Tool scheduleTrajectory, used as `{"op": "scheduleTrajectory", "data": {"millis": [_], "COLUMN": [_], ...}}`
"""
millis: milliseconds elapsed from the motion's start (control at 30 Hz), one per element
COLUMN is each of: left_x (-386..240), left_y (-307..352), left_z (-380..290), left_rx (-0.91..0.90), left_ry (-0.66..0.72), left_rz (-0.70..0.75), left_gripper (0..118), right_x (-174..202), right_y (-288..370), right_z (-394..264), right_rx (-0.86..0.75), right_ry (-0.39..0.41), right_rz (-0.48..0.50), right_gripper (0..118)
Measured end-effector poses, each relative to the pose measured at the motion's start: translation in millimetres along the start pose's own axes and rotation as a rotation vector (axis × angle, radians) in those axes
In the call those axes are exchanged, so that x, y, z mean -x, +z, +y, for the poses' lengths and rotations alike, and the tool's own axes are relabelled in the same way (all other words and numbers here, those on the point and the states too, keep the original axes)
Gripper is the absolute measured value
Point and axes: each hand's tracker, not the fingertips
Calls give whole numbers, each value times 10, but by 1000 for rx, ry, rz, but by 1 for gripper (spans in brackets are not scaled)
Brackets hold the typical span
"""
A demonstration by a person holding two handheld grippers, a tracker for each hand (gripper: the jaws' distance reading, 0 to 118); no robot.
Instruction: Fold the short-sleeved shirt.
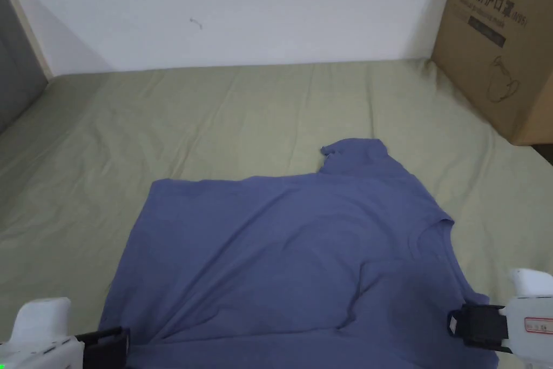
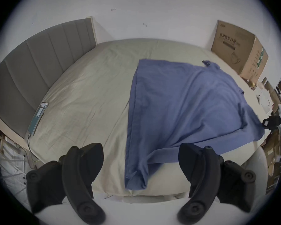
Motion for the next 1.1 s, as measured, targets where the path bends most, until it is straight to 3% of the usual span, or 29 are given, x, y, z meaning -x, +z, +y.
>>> {"op": "scheduleTrajectory", "data": {"millis": [133, 167, 200, 233, 267, 333, 533, 567, 633, 667, 700, 800, 833, 900, 933, 1033, 1067, 1100], "left_x": [-43, -56, -59, -75, -88, -99, -103, -98, -97, -91, -86, -126, -156, -178, -190, -186, -183, -190], "left_y": [276, 348, 404, 445, 450, 424, 316, 301, 260, 217, 181, 15, -78, -225, -284, -362, -315, -266], "left_z": [-118, -165, -230, -304, -386, -492, -600, -583, -519, -481, -464, -453, -454, -495, -510, -538, -530, -518], "left_rx": [-39, -42, -61, -82, -84, -34, -9, -25, -39, -26, -17, -16, 39, 84, 103, 153, 144, 131], "left_ry": [16, 24, 38, 47, 44, 16, -2, -1, 3, 13, 28, 33, 17, -1, 4, 14, 17, 20], "left_rz": [-6, -3, -4, -5, -1, 24, 65, 77, 85, 83, 70, 40, 57, 64, 61, 66, 64, 68], "left_gripper": [98, 84, 61, 32, 1, 1, 2, 17, 78, 102, 106, 101, 91, 20, 5, 6, 6, 5], "right_x": [121, 153, 177, 207, 235, 193, 37, -11, -72, -95, -100, -141, -123, -122, -124, -50, -21, -9], "right_y": [304, 364, 400, 403, 399, 377, 302, 240, 220, 215, 205, 165, 159, 108, 81, 26, 13, -25], "right_z": [-159, -238, -283, -348, -407, -322, -505, -658, -694, -688, -703, -710, -709, -708, -703, -663, -629, -609], "right_rx": [-122, -142, -137, -147, -149, -134, -98, -96, -95, -90, -91, -79, -71, -68, -67, -71, -70, -70], "right_ry": [77, 89, 85, 85, 76, 68, 6, -7, -19, -24, -28, -36, -40, -74, -87, -70, -35, -4], "right_rz": [-12, -5, -7, -11, -26, -12, -28, -33, -34, -34, -36, -44, -43, -32, -15, -20, -69, -98], "right_gripper": [68, 59, 41, 18, 7, 0, 0, 0, 0, 0, 0, 0, 0, 0, 0, 0, 23, 55]}}
